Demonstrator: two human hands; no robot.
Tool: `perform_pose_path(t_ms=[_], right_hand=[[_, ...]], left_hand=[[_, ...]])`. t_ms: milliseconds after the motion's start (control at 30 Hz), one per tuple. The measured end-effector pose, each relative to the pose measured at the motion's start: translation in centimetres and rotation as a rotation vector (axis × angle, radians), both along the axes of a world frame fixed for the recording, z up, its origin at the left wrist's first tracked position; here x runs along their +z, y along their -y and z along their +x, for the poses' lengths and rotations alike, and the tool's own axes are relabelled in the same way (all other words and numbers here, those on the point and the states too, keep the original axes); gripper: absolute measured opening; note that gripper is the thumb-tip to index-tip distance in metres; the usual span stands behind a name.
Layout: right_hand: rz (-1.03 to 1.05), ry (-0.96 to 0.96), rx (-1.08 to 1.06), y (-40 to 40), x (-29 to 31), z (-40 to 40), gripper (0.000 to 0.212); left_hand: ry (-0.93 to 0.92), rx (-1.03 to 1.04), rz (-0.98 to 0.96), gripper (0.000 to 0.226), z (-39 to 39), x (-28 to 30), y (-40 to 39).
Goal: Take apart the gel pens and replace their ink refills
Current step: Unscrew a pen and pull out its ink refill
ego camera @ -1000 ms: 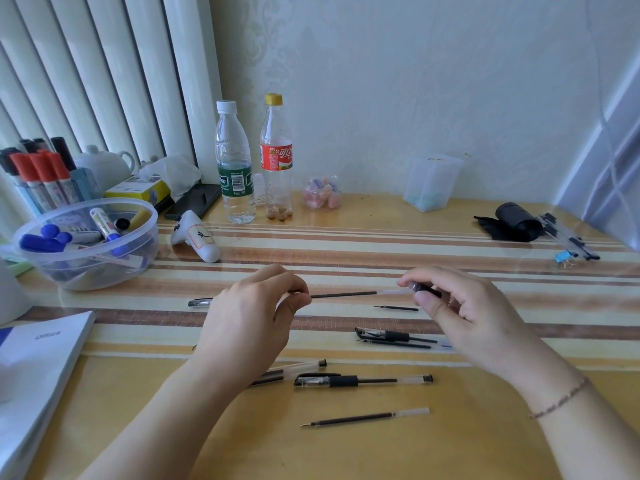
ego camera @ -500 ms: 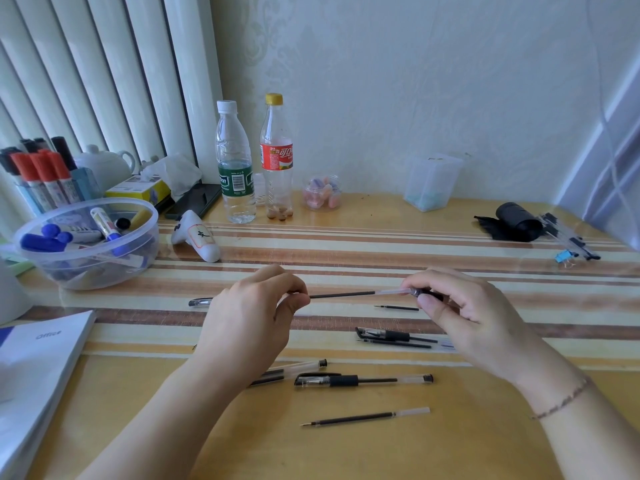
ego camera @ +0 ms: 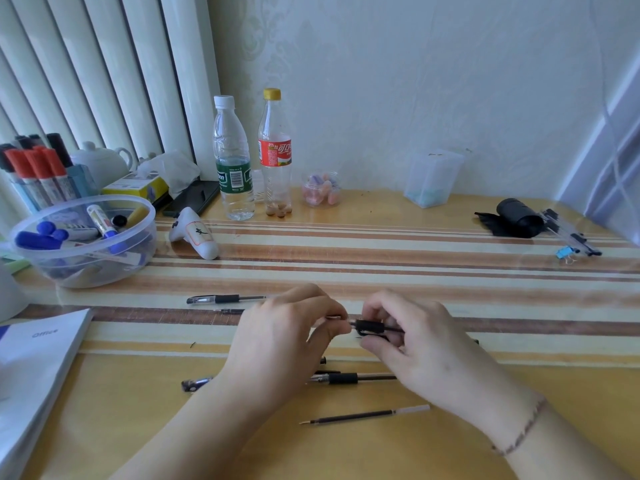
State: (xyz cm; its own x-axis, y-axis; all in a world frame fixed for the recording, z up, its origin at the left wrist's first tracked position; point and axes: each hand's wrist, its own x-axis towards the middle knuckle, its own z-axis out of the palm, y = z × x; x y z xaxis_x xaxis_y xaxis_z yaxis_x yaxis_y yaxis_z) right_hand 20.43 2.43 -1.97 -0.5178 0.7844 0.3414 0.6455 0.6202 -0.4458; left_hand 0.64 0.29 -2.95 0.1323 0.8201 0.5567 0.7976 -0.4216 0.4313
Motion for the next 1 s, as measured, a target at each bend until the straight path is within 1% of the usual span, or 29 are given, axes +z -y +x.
perform_pose_path(t_ms=[67, 200, 367, 467, 600, 633, 733, 800, 933, 1000], right_hand=[[0.017, -0.006, 0.0, 0.0, -0.1, -0.2, 0.018], [0.018, -0.013, -0.006, 0.1, 0.2, -0.1, 0.014], [0.029, -0.083, -0.066, -0.1, 0.7, 0.4, 0.013], [0.037, -0.094, -0.06, 0.0, 0.8, 0.2, 0.014], [0.041, -0.062, -0.031, 0.2, 0.8, 0.1, 0.014], [0.051, -0.052, -0.03, 0.2, 0.8, 0.1, 0.013], [0.087, -0.034, -0.047, 0.2, 0.9, 0.1, 0.012], [0.095, -0.027, -0.041, 0.3, 0.9, 0.1, 0.012], [0.125, 0.056, -0.014, 0.4, 0.8, -0.1, 0.013], [0.153, 0.074, -0.012, 0.4, 0.8, -0.2, 0.014]], left_hand=[[0.041, 0.008, 0.005, 0.016, -0.1, 0.0, -0.1], [0.127, -0.009, 0.015, 0.031, -0.3, 0.3, -0.1], [0.224, 0.029, -0.01, 0.022, -1.5, 1.1, -0.5], [0.23, 0.002, -0.077, 0.018, -1.3, 0.8, -0.5], [0.215, -0.045, -0.1, 0.033, -0.9, 0.4, -0.5], [0.209, -0.051, -0.097, 0.033, -0.9, 0.5, -0.4], [0.235, -0.076, -0.084, 0.024, -0.6, 0.7, -0.3], [0.243, -0.074, -0.088, 0.026, -0.6, 0.7, -0.3], [0.163, -0.075, -0.123, 0.028, -0.5, 0.1, -0.4], [0.115, -0.081, -0.106, 0.027, -0.4, 0.0, -0.3]])
